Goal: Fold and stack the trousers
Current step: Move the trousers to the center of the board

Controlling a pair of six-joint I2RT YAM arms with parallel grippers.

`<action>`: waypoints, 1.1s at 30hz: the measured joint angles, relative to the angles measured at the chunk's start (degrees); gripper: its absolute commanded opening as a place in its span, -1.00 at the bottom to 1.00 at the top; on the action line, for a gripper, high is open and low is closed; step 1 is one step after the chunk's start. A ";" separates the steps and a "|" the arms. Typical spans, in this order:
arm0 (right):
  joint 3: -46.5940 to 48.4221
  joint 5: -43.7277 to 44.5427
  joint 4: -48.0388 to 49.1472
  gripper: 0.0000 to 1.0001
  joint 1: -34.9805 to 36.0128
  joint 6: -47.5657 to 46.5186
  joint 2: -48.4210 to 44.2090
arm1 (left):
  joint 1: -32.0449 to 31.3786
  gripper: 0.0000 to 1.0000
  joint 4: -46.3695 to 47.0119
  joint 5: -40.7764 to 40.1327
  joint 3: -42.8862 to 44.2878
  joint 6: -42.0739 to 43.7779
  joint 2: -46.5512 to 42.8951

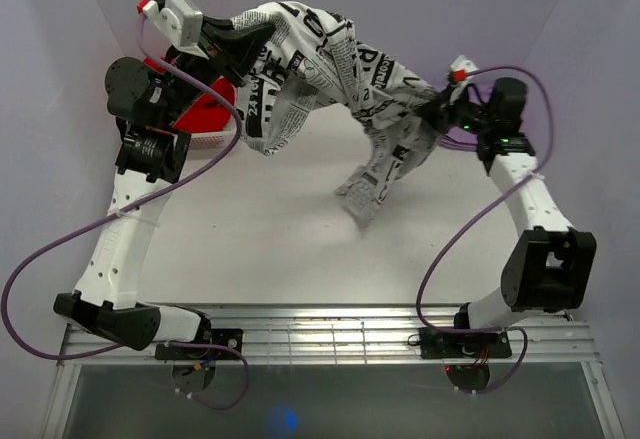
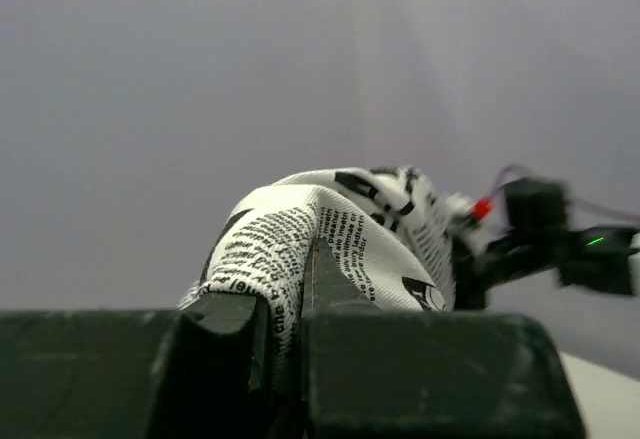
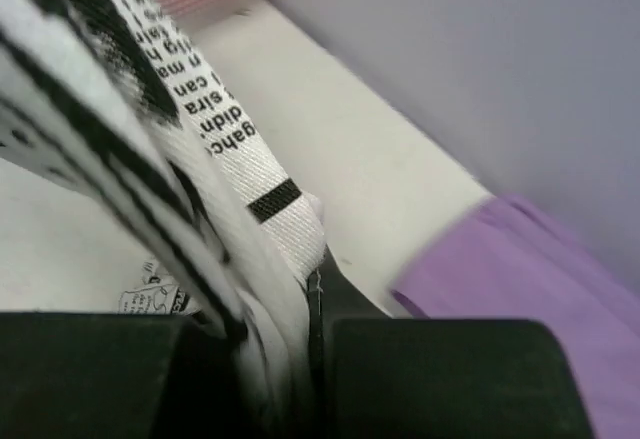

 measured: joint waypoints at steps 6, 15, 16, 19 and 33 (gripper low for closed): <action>18.62 -4.48 -28.46 -0.85 -15.63 -18.36 -4.33 | -1.03 -1.00 -9.49 -12.76 -8.66 17.84 -2.14; 29.16 -0.57 -57.27 -0.84 -11.37 -43.04 -2.56 | -0.96 -1.00 -26.18 -23.15 -28.30 33.66 -11.69; 24.50 0.72 -57.29 -0.84 -9.57 -44.59 -2.25 | -0.94 -1.00 -28.02 -23.06 -31.58 35.26 -14.43; 12.85 4.72 -58.75 -0.84 -4.55 -47.01 0.46 | -0.33 -0.96 -34.45 -20.59 -38.84 38.73 -21.07; 2.49 15.76 -61.40 0.77 4.37 -44.85 7.32 | 3.26 0.96 -64.28 -6.64 -42.91 47.71 -24.35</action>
